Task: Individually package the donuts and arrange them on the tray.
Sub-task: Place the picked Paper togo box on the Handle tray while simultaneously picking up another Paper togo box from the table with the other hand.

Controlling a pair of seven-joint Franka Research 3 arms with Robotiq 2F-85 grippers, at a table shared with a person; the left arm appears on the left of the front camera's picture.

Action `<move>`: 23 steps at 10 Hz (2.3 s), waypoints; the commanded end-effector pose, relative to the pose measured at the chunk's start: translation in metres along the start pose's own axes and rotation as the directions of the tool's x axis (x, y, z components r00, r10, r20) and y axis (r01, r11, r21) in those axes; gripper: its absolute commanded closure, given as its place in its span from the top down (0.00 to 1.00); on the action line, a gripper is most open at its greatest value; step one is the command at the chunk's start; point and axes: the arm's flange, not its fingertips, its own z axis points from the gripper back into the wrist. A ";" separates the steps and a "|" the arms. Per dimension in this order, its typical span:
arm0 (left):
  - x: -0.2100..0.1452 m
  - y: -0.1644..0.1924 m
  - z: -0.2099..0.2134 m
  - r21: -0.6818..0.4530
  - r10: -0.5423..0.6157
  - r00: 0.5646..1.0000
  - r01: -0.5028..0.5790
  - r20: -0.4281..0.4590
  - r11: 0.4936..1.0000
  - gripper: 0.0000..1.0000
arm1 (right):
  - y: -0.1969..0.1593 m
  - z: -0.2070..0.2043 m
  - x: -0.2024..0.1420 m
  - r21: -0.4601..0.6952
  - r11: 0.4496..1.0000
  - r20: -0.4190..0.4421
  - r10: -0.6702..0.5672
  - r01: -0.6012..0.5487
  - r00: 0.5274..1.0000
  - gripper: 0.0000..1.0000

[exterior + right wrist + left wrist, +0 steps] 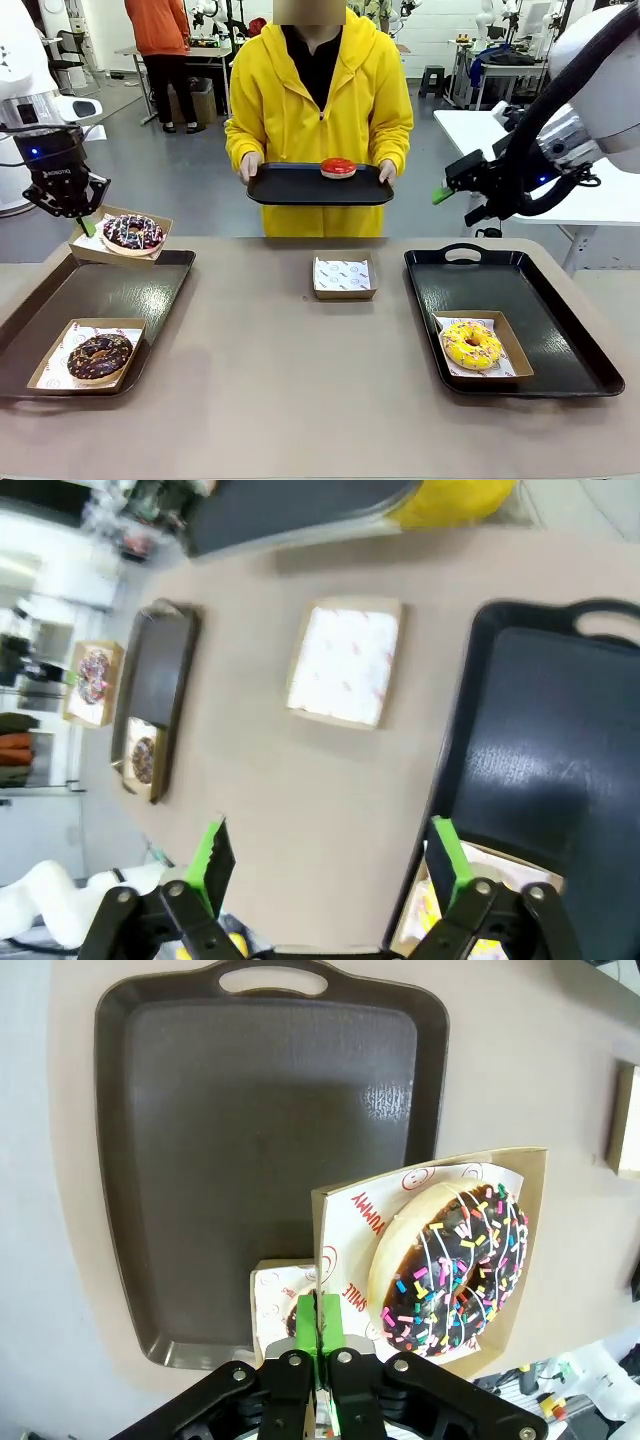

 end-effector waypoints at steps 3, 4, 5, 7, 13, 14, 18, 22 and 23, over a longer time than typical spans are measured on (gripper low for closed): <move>0.037 0.027 -0.040 0.029 -0.099 0.994 0.097 0.040 0.995 0.01 | 0.080 -0.080 0.049 -0.271 0.958 -0.209 0.031 -0.089 0.977 1.00; 0.042 0.032 -0.052 0.016 -0.133 0.990 0.133 0.034 0.991 0.01 | 0.092 -0.108 0.059 -0.340 0.937 -0.224 0.008 -0.085 0.975 1.00; 0.044 0.035 -0.059 0.015 -0.168 0.985 0.168 0.033 0.986 0.01 | 0.099 -0.132 0.069 -0.405 0.912 -0.217 -0.021 -0.070 0.976 1.00; 0.037 0.039 -0.066 0.008 -0.180 0.983 0.180 0.023 0.984 0.01 | 0.107 -0.171 0.088 -0.499 0.864 -0.203 -0.041 -0.067 0.978 1.00; 0.043 0.031 -0.067 0.019 -0.144 0.989 0.144 0.016 0.989 0.01 | 0.068 -0.227 0.100 -0.530 0.848 -0.107 -0.074 0.006 0.992 1.00; 0.043 0.031 -0.067 0.019 -0.144 0.989 0.144 0.016 0.989 0.01 | 0.063 -0.229 0.095 -0.523 0.852 -0.110 -0.069 0.001 0.991 1.00; 0.043 0.031 -0.067 0.019 -0.144 0.989 0.144 0.016 0.989 0.01 | 0.063 -0.229 0.100 -0.531 0.847 -0.132 -0.070 -0.011 0.989 1.00; 0.048 0.034 -0.077 0.008 -0.157 0.987 0.157 -0.023 0.988 0.01 | 0.061 -0.234 0.072 -0.561 0.828 -0.108 -0.092 0.016 0.990 1.00; 0.055 0.037 -0.080 -0.015 -0.124 0.992 0.123 -0.025 0.992 0.01 | 0.060 -0.236 0.063 -0.551 0.834 -0.108 -0.089 0.015 0.990 1.00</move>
